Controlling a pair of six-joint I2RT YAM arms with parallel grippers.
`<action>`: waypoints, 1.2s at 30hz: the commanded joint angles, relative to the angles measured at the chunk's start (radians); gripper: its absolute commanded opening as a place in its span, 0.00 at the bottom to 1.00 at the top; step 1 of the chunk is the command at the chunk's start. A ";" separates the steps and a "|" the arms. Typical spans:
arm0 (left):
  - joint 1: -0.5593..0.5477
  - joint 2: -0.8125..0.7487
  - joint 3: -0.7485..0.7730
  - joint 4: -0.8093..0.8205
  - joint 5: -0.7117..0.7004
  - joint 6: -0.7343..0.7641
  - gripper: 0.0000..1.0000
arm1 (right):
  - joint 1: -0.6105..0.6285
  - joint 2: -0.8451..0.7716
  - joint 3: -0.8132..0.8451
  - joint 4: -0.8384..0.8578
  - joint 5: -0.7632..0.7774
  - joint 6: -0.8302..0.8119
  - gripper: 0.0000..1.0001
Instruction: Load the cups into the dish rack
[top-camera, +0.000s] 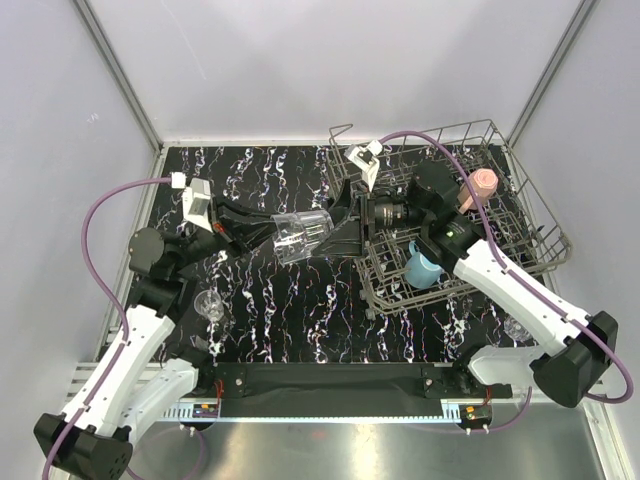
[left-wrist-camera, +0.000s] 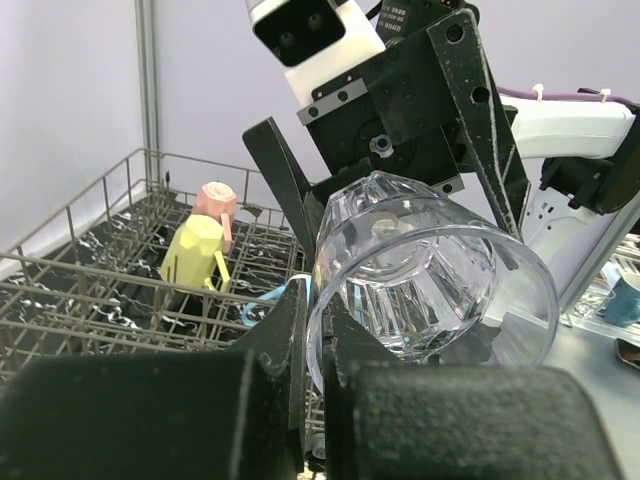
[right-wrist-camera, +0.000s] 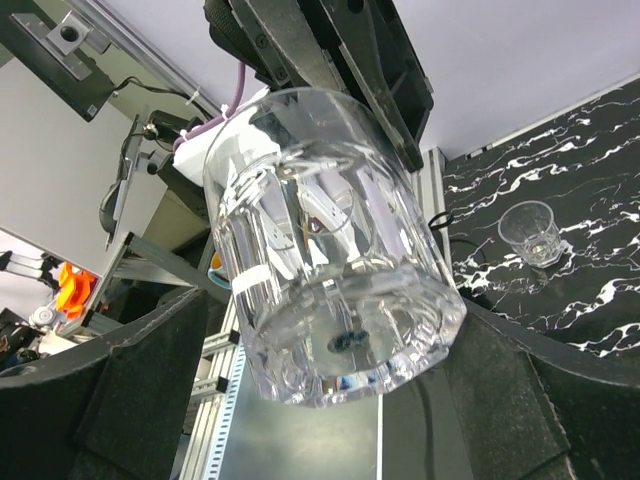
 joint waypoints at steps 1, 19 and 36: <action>0.005 0.002 0.007 0.092 0.021 -0.024 0.00 | 0.010 0.006 0.001 0.115 -0.016 0.028 1.00; 0.005 0.036 0.026 0.040 0.007 -0.017 0.41 | 0.011 -0.003 -0.002 0.128 -0.009 0.056 0.00; 0.011 0.152 0.274 -0.835 -1.069 0.119 0.99 | -0.010 -0.110 0.240 -0.791 0.963 -0.334 0.00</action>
